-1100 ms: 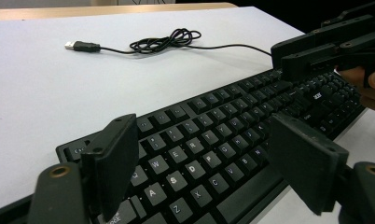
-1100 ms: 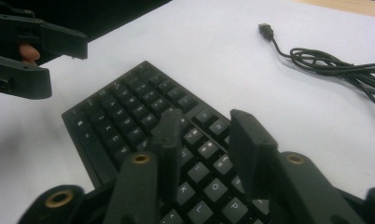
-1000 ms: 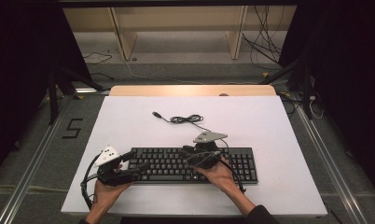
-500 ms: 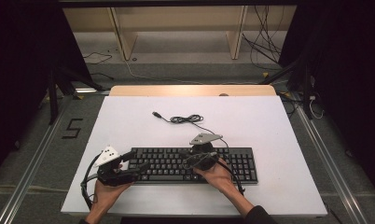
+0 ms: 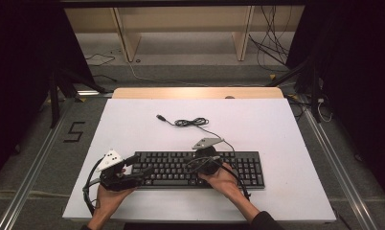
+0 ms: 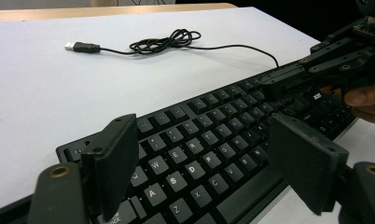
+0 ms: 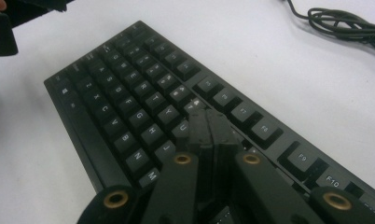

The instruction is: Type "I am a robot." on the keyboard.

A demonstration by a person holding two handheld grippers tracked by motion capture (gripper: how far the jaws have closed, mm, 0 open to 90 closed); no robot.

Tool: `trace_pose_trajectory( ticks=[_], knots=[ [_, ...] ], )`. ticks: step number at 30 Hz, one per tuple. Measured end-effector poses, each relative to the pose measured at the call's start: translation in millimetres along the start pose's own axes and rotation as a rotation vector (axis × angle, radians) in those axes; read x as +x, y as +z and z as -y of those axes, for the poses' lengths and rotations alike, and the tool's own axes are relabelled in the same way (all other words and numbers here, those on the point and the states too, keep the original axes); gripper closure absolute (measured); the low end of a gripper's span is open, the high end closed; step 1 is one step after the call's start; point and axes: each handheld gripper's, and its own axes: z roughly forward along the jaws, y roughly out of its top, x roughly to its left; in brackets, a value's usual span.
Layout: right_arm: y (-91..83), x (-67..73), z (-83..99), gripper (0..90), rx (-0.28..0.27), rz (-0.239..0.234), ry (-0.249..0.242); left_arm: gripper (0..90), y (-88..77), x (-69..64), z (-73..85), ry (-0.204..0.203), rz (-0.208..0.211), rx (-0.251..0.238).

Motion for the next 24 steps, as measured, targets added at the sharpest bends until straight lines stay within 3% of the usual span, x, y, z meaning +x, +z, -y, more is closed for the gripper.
trace_pose_trajectory(
  ticks=[24],
  knots=[
    [16.6, -2.1, 7.0, 90.0, 0.087, 0.065, -0.021, 24.8, 0.0, 0.4, 0.0, 0.001, -0.001, 0.001]
  ],
)
